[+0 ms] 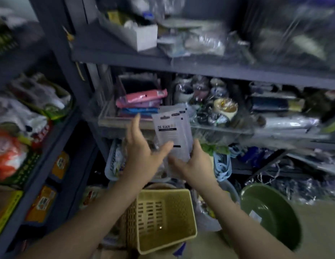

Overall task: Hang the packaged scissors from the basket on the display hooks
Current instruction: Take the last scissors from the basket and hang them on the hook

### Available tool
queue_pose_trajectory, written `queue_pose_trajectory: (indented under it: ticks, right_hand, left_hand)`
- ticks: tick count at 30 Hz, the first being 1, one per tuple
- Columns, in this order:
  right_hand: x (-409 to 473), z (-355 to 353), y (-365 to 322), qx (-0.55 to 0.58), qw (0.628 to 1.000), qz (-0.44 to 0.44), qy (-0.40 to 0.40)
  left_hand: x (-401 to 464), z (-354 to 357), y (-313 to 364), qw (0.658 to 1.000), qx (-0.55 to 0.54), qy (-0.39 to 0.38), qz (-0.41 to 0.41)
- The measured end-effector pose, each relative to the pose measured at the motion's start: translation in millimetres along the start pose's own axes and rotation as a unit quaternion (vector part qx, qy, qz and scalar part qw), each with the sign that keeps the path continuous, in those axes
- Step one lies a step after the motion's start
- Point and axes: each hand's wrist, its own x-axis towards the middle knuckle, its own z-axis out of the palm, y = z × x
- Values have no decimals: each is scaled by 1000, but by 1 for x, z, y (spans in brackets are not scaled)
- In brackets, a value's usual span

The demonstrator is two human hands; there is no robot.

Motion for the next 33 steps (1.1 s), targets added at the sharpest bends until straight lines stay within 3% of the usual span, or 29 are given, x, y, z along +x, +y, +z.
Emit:
queue_pose_trajectory:
  ticks: [3, 5, 9, 12, 14, 20, 22, 25, 29, 33]
  right_hand:
    - [-9, 14, -44, -104, 992, -71, 20]
    - [-16, 26, -62, -135, 983, -124, 0]
    - [-19, 26, -78, -89, 964, -215, -128]
    - [-9, 10, -91, 104, 960, -148, -214]
    - [0, 3, -103, 210, 955, -88, -191]
    - [56, -27, -125, 322, 936, -10, -145]
    - [77, -39, -131, 303, 941, -30, -145]
    - [105, -58, -138, 295, 950, -50, -84]
    - [136, -85, -150, 441, 892, -17, -96]
    - [172, -108, -159, 472, 878, -31, -67]
  left_hand:
    - [-26, -11, 15, 956, -242, -107, -123]
    - [-28, -22, 14, 947, -276, -116, -115]
    - [-13, -57, 6, 939, -290, -134, -130]
    - [-2, -82, 6, 948, -261, -148, -104]
    - [6, -93, 14, 953, -251, -147, -85]
    - [34, -104, 55, 952, -239, -188, -32]
    - [44, -98, 71, 956, -234, -179, -12]
    - [65, -89, 93, 947, -288, -140, -11]
    - [96, -74, 124, 929, -359, -94, -2]
    - [124, -51, 146, 915, -403, 21, 0]
